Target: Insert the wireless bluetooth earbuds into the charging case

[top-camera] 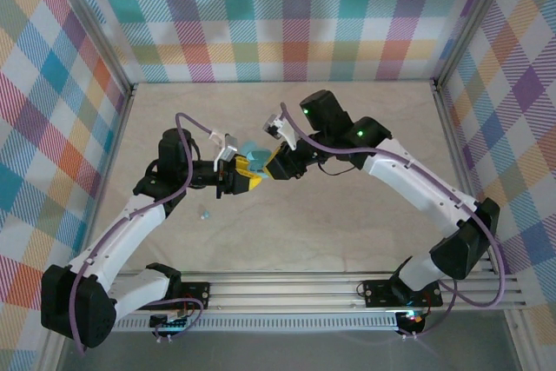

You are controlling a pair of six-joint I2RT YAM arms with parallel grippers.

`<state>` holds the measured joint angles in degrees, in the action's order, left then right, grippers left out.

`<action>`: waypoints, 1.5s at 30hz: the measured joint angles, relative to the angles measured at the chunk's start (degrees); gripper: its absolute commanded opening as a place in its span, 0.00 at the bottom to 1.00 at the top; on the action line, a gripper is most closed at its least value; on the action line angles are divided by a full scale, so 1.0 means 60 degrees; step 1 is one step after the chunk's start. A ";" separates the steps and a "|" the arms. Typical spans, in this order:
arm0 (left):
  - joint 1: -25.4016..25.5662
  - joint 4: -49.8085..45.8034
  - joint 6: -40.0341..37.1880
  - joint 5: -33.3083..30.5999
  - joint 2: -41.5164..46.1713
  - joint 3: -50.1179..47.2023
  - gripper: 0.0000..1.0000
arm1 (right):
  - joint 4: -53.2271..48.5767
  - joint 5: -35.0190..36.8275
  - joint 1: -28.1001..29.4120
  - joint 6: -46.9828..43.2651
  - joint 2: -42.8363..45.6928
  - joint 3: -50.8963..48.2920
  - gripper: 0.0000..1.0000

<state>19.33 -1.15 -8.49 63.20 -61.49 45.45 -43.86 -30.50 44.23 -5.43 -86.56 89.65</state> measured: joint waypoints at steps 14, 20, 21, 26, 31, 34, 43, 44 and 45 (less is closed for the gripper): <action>0.0004 -0.0047 -0.0022 -0.0237 -0.0117 0.0000 0.00 | -0.0517 0.0146 0.0015 -0.0073 -0.0361 0.0459 0.43; 0.0004 -0.0044 -0.0022 -0.0328 -0.0135 0.0000 0.00 | -0.0787 0.0393 0.0018 -0.0066 -0.0495 0.0725 0.45; 0.0004 -0.0040 -0.0022 -0.0328 -0.0135 0.0000 0.00 | -0.0816 0.0470 0.0029 -0.0062 -0.0499 0.0758 0.45; 0.0004 -0.0011 -0.0022 -0.0324 -0.0135 0.0000 0.00 | -0.0892 0.0838 0.0109 0.0138 -0.0499 0.0885 0.50; 0.0004 0.0033 -0.0018 -0.0335 -0.0135 0.0000 0.00 | -0.0900 0.1009 0.0135 0.0317 -0.0499 0.0922 0.51; 0.0004 0.0033 -0.0022 -0.0335 -0.0135 0.0000 0.00 | -0.0954 0.1064 0.0135 0.0397 -0.0499 0.0958 0.53; 0.0004 0.0215 -0.0022 -0.0393 -0.0135 0.0000 0.00 | -0.1067 0.1257 0.0135 0.0965 -0.0492 0.1198 0.59; 0.0004 0.0237 -0.0022 -0.0397 -0.0135 0.0000 0.00 | -0.1060 0.1264 0.0135 0.1027 -0.0474 0.1206 0.59; 0.0004 0.0248 -0.0025 -0.0393 -0.0135 0.0000 0.00 | -0.1060 0.1297 0.0135 0.1104 -0.0430 0.1206 0.60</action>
<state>19.35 0.34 -8.64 60.84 -62.30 45.45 -50.22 -22.72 45.04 1.19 -89.14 96.88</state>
